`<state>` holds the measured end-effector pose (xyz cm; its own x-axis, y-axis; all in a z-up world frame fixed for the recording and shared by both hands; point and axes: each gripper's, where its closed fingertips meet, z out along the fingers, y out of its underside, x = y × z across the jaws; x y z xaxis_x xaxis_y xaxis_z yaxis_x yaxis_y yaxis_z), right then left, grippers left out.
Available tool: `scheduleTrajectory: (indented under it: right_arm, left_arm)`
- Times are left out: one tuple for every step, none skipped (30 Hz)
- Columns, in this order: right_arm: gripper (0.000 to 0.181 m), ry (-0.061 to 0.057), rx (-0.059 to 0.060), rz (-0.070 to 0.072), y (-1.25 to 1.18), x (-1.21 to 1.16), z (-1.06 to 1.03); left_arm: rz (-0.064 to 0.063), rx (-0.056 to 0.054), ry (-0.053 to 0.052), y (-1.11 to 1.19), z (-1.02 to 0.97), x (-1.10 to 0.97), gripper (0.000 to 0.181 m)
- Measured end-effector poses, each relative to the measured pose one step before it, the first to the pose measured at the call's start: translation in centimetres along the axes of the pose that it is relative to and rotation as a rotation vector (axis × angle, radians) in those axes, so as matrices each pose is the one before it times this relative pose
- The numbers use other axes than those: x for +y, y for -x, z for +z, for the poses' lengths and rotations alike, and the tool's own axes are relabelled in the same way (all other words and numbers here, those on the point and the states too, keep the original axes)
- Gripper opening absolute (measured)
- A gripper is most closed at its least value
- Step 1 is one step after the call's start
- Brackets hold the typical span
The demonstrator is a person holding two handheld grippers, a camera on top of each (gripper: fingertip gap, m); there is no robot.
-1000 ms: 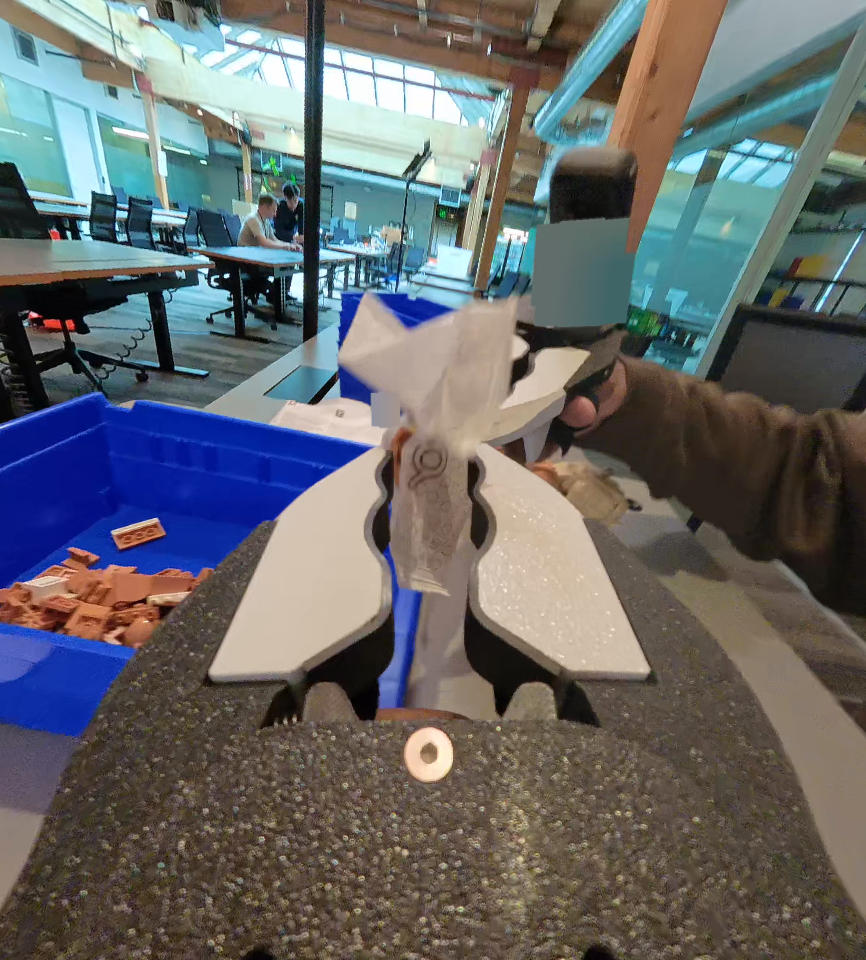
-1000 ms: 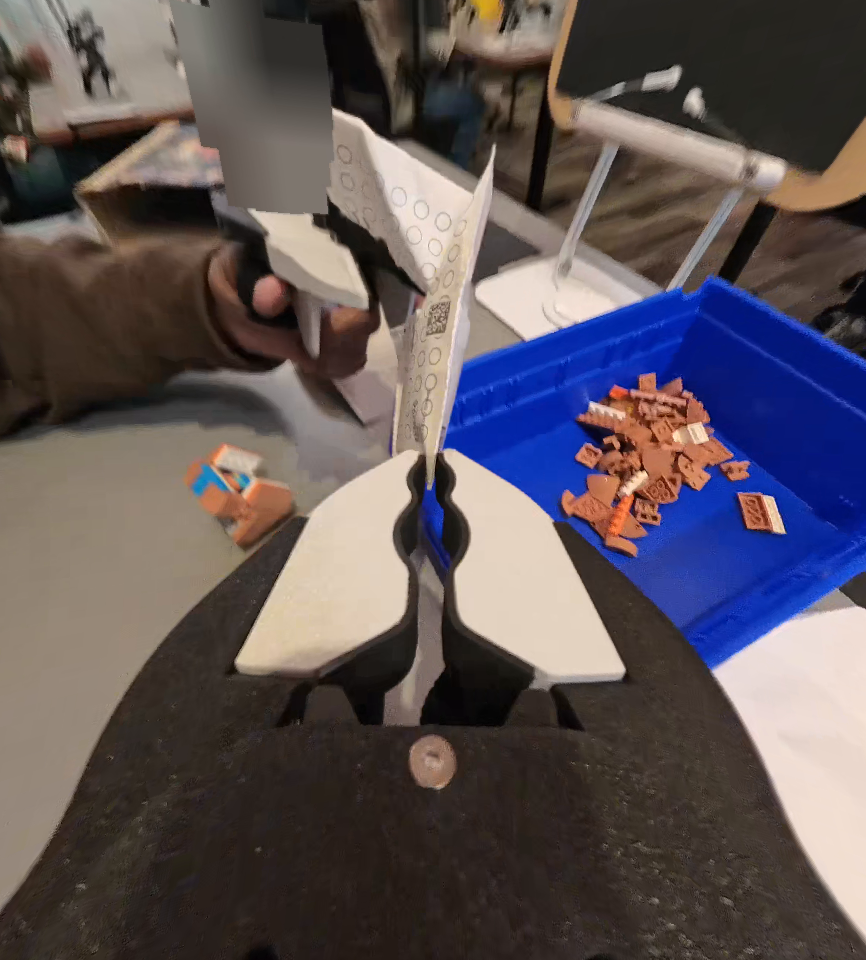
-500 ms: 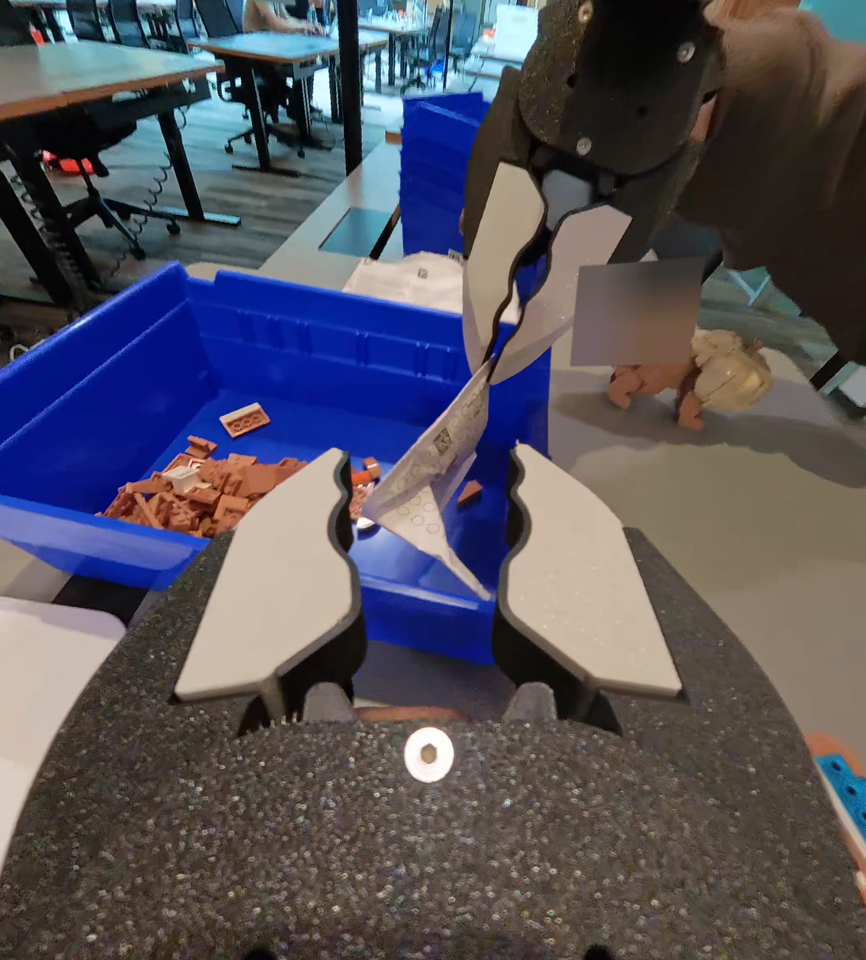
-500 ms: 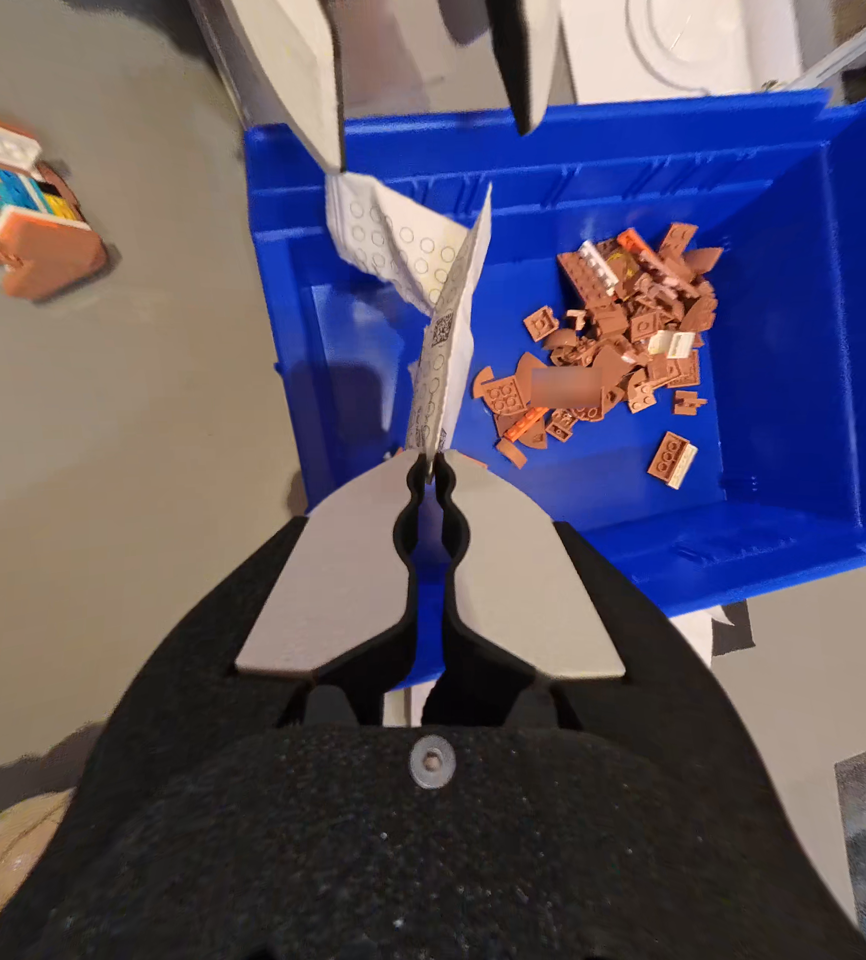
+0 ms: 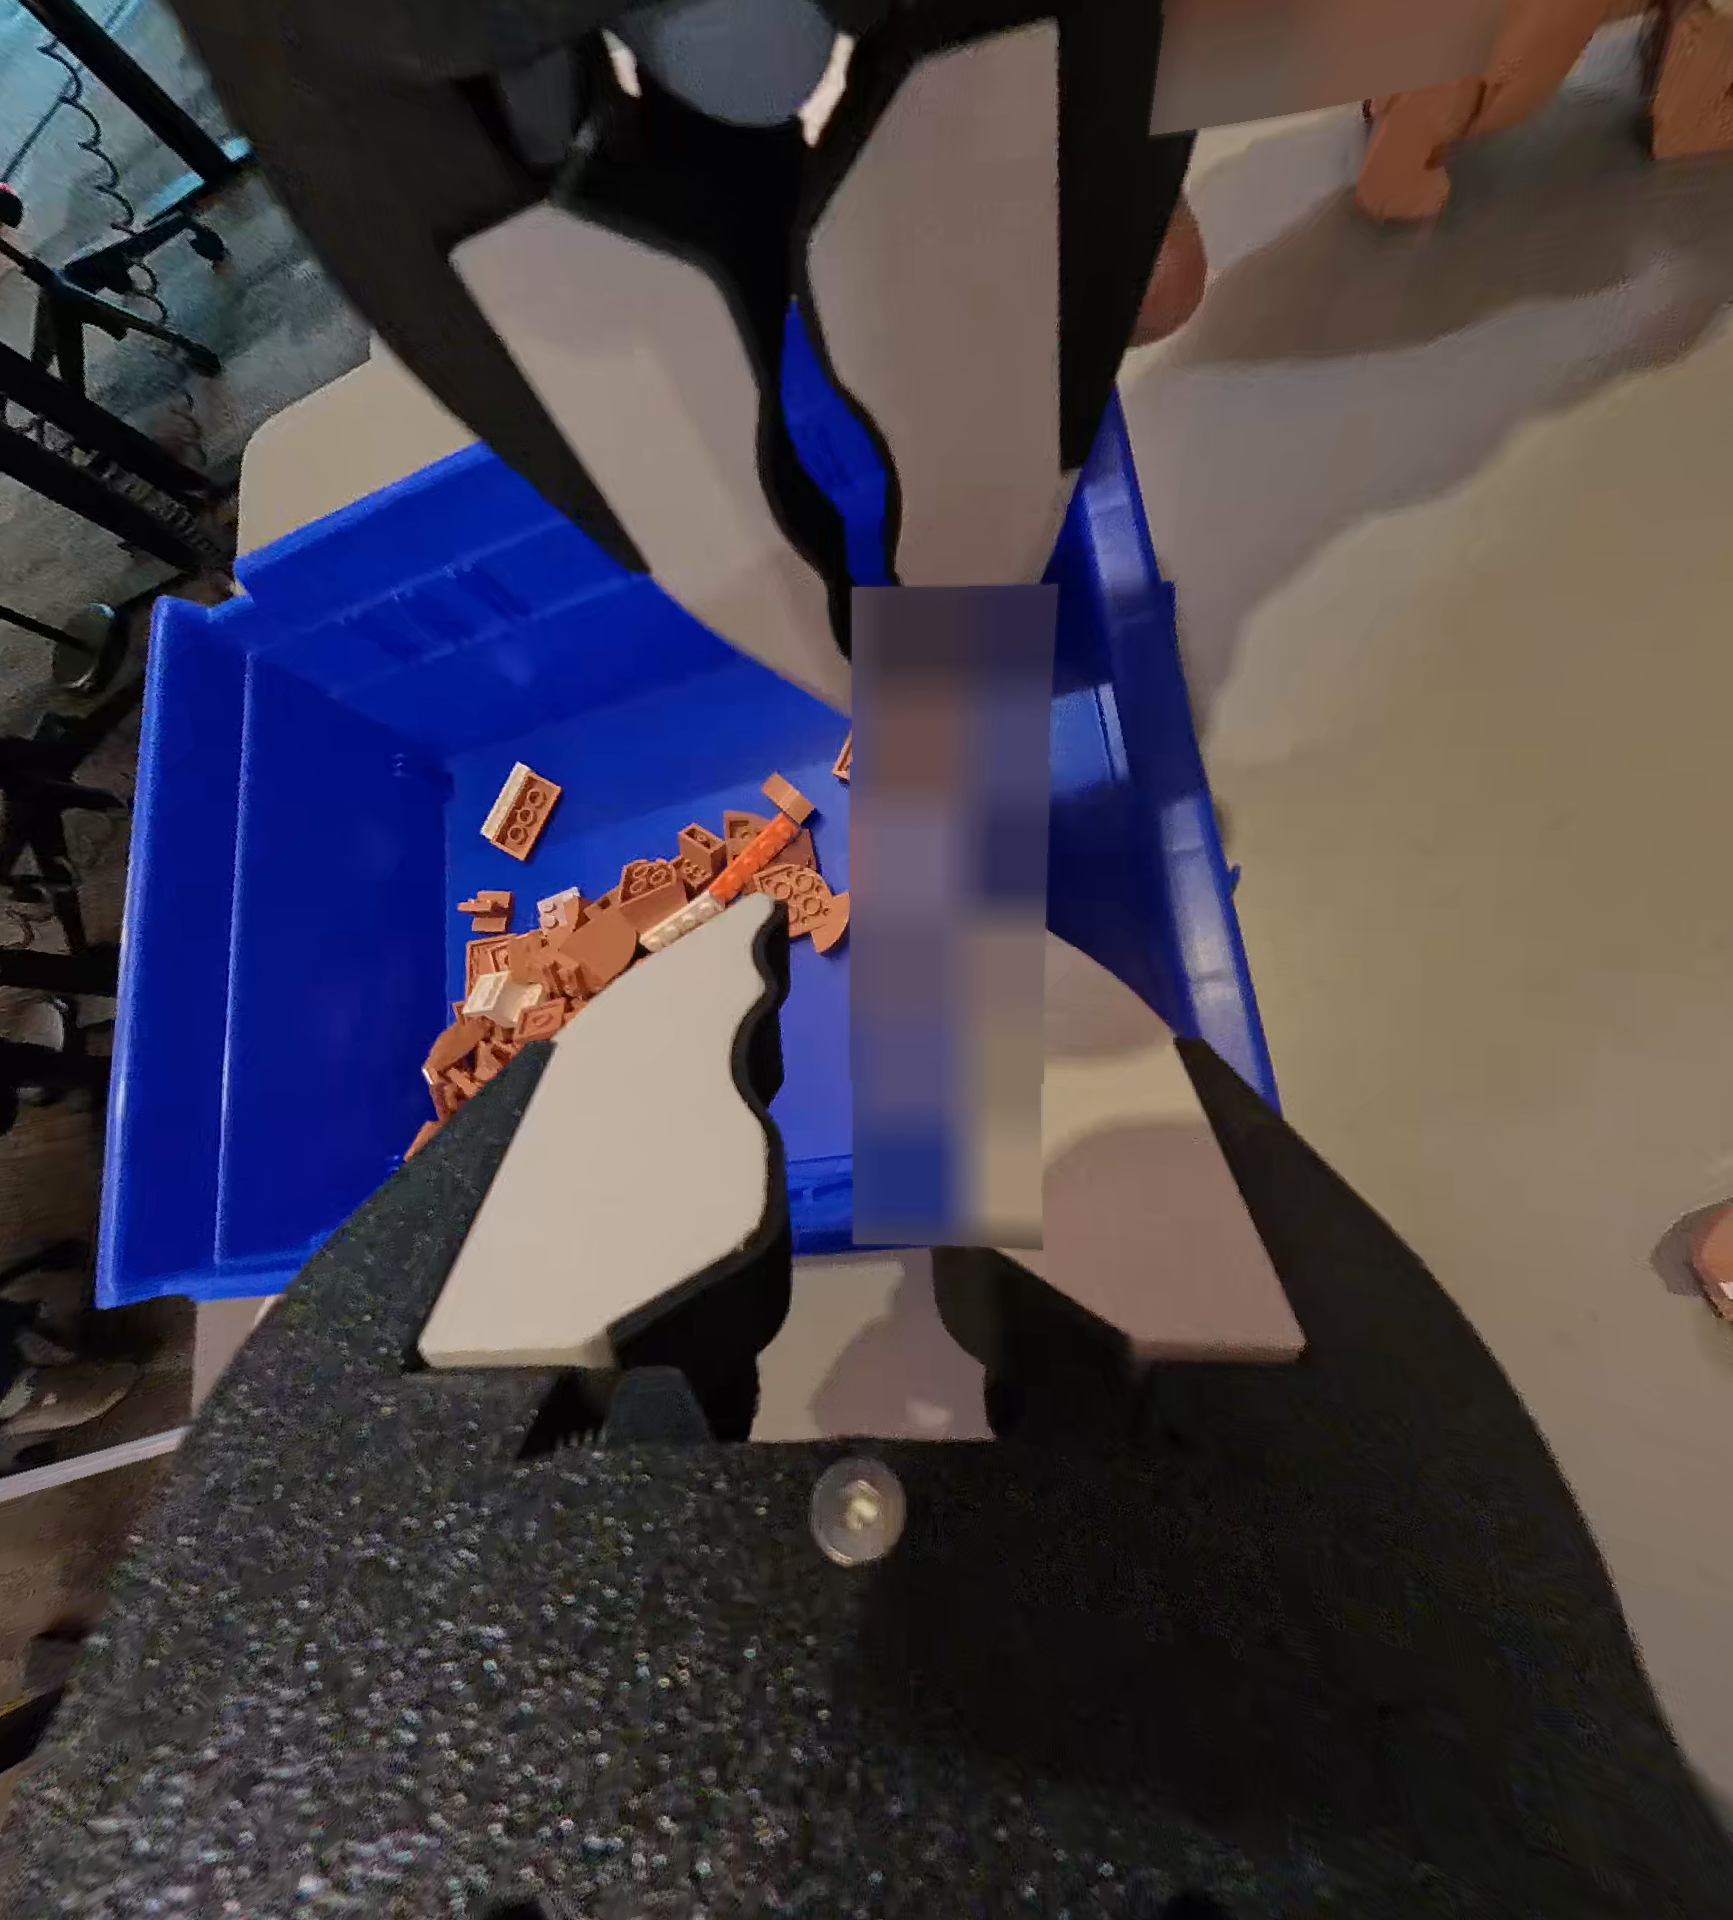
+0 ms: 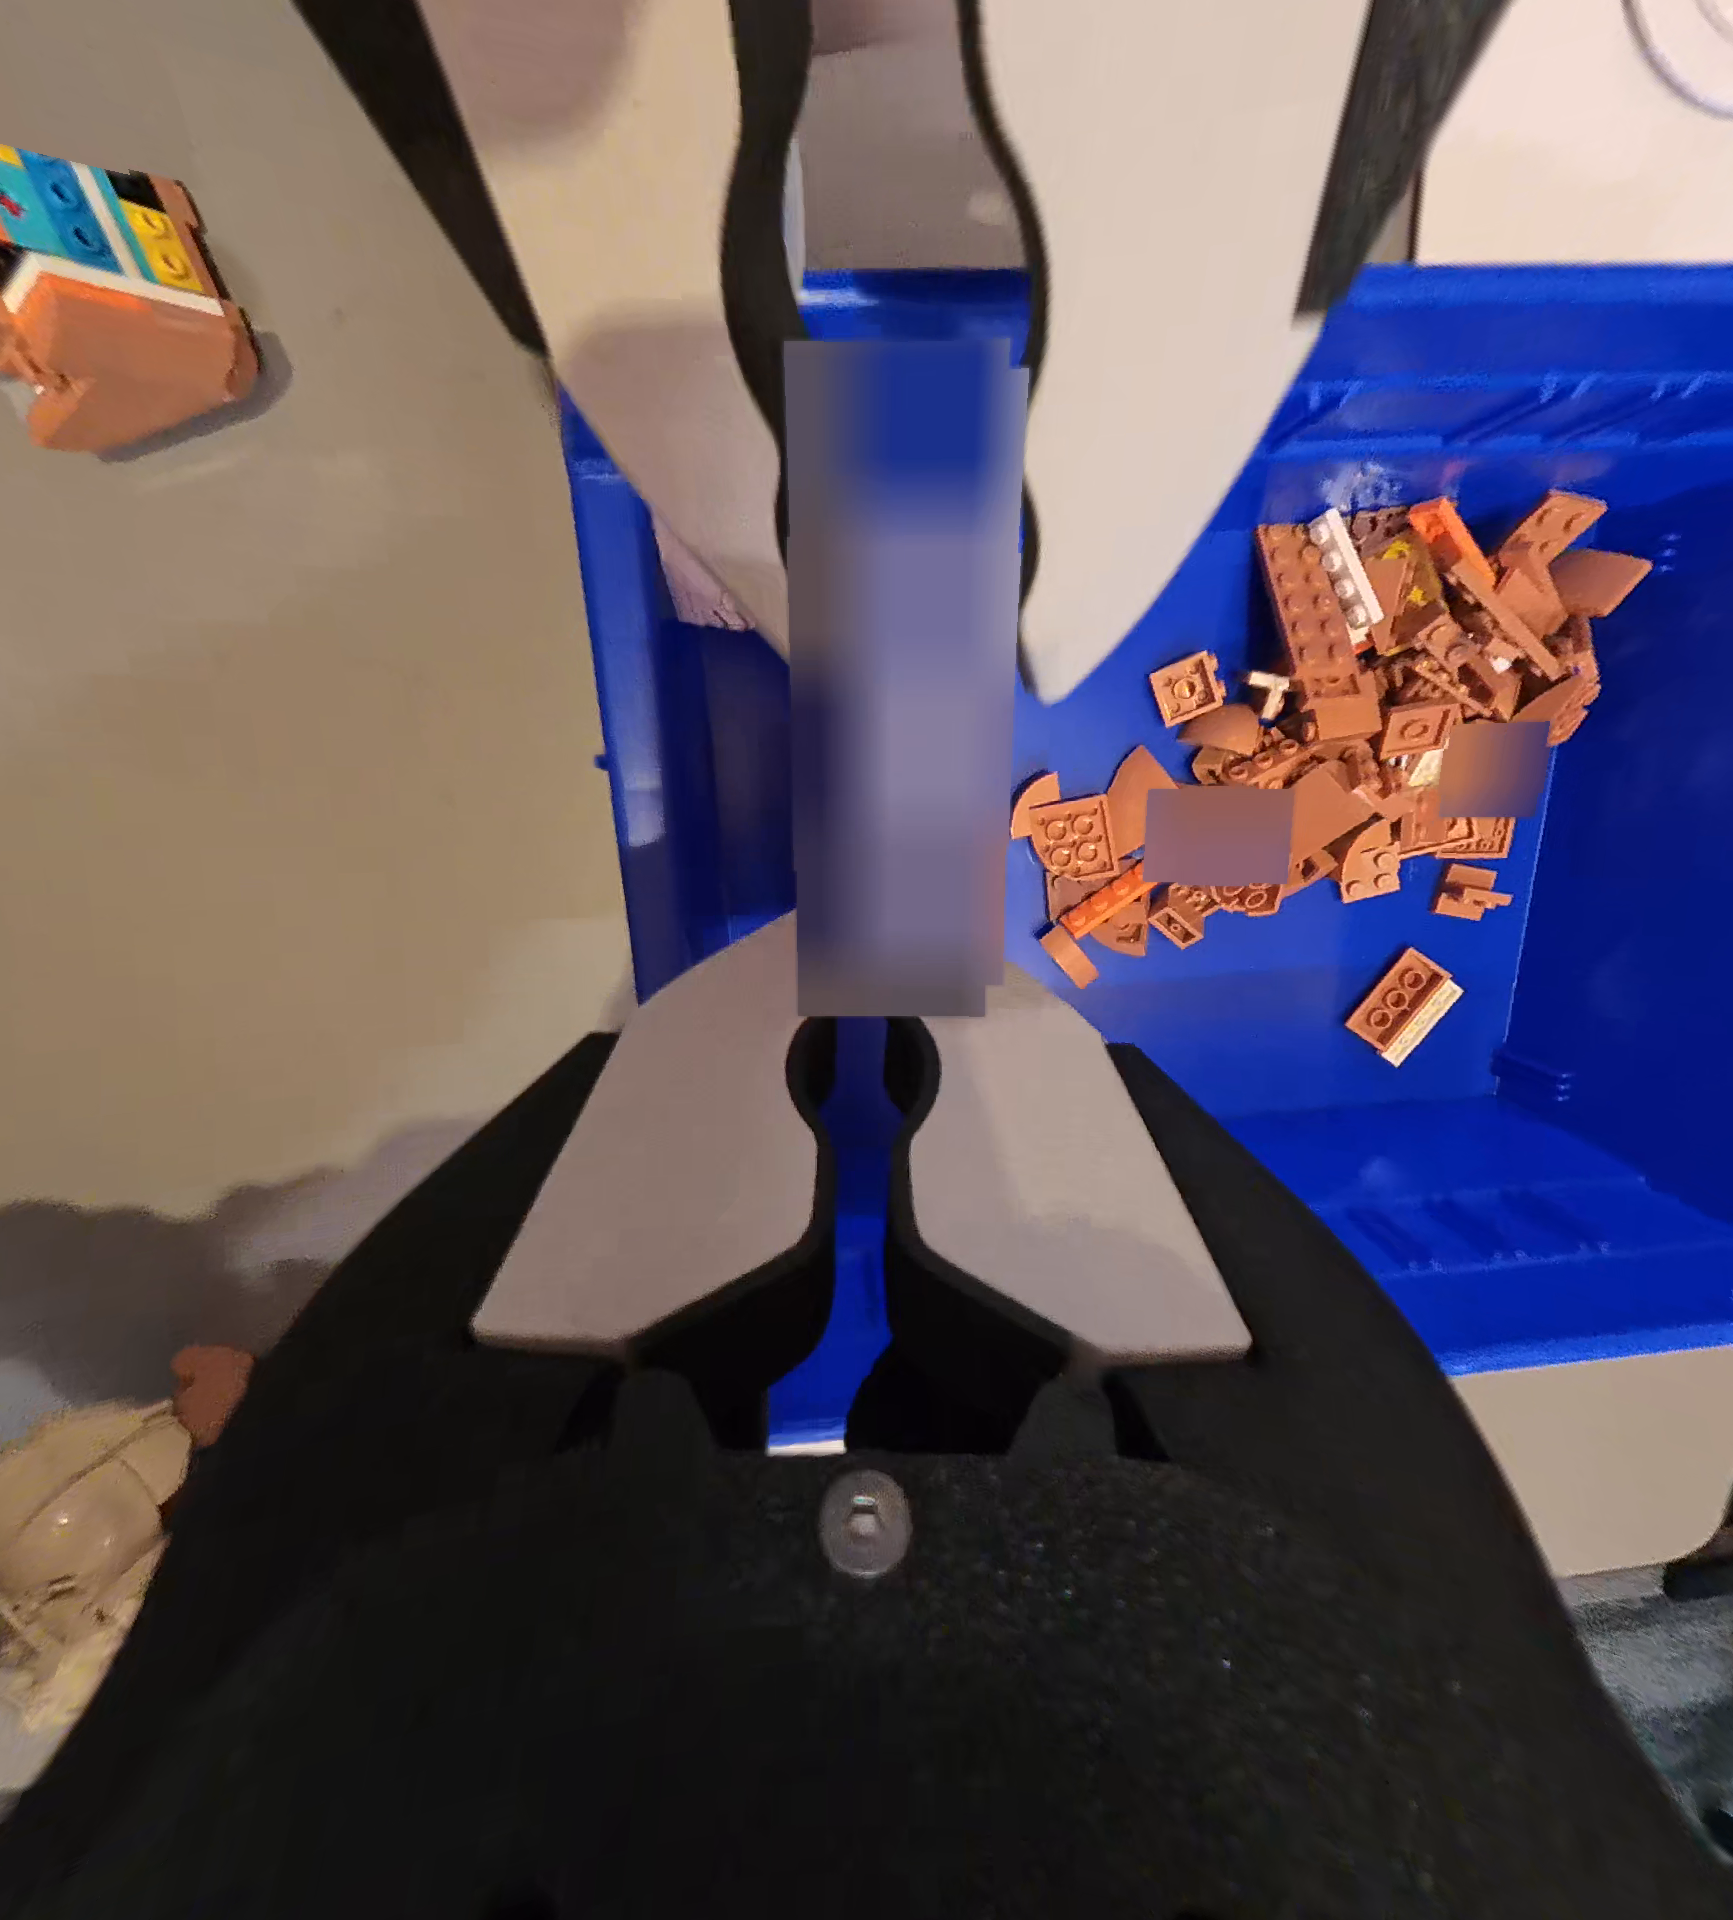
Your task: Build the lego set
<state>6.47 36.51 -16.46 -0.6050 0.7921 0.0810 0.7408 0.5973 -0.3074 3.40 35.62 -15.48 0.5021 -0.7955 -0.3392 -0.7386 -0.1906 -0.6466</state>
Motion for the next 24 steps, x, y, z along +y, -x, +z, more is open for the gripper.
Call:
scheduleTrajectory:
  right_arm:
    - [0.004, -0.0013, -0.0056, -0.0122, 0.079, -0.319, -0.185]
    - [0.004, -0.0075, -0.0037, -0.0109, 0.042, -0.319, -0.25]
    - [0.004, -0.0069, -0.002, -0.0061, 0.005, -0.241, -0.241]
    - [0.004, -0.009, -0.0015, -0.0013, -0.027, -0.195, -0.203]
    - [0.004, -0.0104, 0.0002, -0.0002, -0.03, -0.145, -0.165]
    - [0.004, -0.0138, 0.0011, -0.0015, -0.011, -0.105, -0.123]
    - [0.004, -0.0176, 0.0014, -0.0017, -0.01, -0.054, -0.105]
    - [0.004, -0.0179, 0.0019, -0.0003, -0.028, 0.02, -0.126]
    - [0.004, -0.0199, -0.0007, -0.0002, -0.007, 0.022, -0.161]
    - [0.004, -0.0242, -0.0038, -0.0002, 0.005, -0.047, -0.198]
    - [0.004, -0.0247, -0.0037, 0.0015, -0.025, -0.102, -0.212]
    - [0.004, -0.0224, -0.0044, 0.0007, -0.037, -0.149, -0.221]
    - [0.004, -0.0194, -0.0055, -0.0023, 0.005, -0.2, -0.183]
    - [0.004, -0.013, -0.004, -0.0045, 0.005, -0.186, -0.127]
    - [0.004, -0.0075, -0.0018, -0.007, 0.0, -0.176, -0.077]
    - [0.004, -0.0052, 0.0005, -0.0073, -0.026, -0.182, -0.039]
    - [0.004, -0.0054, 0.0014, -0.0051, -0.048, -0.182, -0.001]
    - [0.004, -0.0054, -0.0002, -0.0031, -0.029, -0.183, 0.001]
    - [0.003, -0.002, 0.001, -0.0019, -0.047, -0.084, 0.016]
    - [0.004, 0.0005, 0.0059, -0.0002, -0.133, -0.002, 0.018]
    - [0.003, -0.0032, 0.0073, 0.0046, -0.166, -0.004, -0.013]
    - [0.003, -0.0056, 0.0102, 0.0104, -0.205, -0.027, -0.043]
    - [0.003, -0.0066, 0.0169, 0.0146, -0.274, -0.029, -0.054]
    - [0.003, -0.0091, 0.0172, 0.0185, -0.233, -0.062, -0.05]
  left_arm:
    - [0.0148, 0.0028, 0.0206, -0.077, 0.125, 0.006, 0.028]
    - [0.0168, -0.0053, -0.01, 0.004, -0.037, -0.273, 0.028]
    - [0.0084, 0.0059, -0.0092, -0.071, -0.101, -0.287, 0.028]
    - [0.0009, 0.01, 0.0005, -0.093, -0.104, -0.138, 0.028]
    - [0.0078, -0.0018, 0.0136, 0.086, -0.108, 0.047, 0.028]
    - [0.0107, -0.0161, 0.0189, 0.321, -0.09, 0.16, 0.028]
    - [0.0033, -0.0156, 0.011, 0.32, -0.053, 0.153, 0.029]
    - [-0.0005, 0.0029, 0.0004, 0.07, 0.009, 0.098, 0.029]
    - [0.0012, 0.0137, -0.0102, -0.124, 0.075, 0.044, 0.029]
    - [0.005, 0.0185, -0.0148, -0.191, 0.118, -0.001, 0.029]
    - [0.0098, 0.0183, -0.0131, -0.21, 0.14, -0.005, 0.03]
    - [0.0167, 0.0143, -0.0092, -0.176, 0.142, -0.028, 0.03]
    - [0.0099, 0.0034, -0.0118, -0.014, 0.127, -0.145, 0.03]
    - [-0.0063, -0.003, -0.0091, 0.172, 0.129, -0.182, 0.03]
    - [-0.007, 0.0034, -0.0006, 0.06, 0.131, -0.137, 0.029]
    - [0.0028, 0.0039, 0.0, -0.049, 0.115, -0.137, 0.026]
    - [0.0065, 0.0099, -0.0023, -0.202, 0.143, -0.158, 0.022]
    - [0.0044, 0.011, -0.0048, -0.23, 0.147, -0.175, 0.017]
    - [0.0009, 0.0006, 0.0004, -0.053, 0.106, -0.08, 0.012]
    - [-0.0035, -0.0073, 0.0076, 0.137, 0.043, 0.077, 0.012]
    - [-0.0109, -0.0031, 0.0033, 0.099, 0.003, 0.043, 0.011]
    - [-0.0132, -0.0057, -0.0012, 0.13, -0.018, 0.018, 0.011]
    - [-0.0182, -0.008, -0.0039, 0.2, -0.016, 0.009, 0.011]
    - [-0.0253, -0.0029, -0.0054, 0.179, -0.031, 0.016, 0.011]
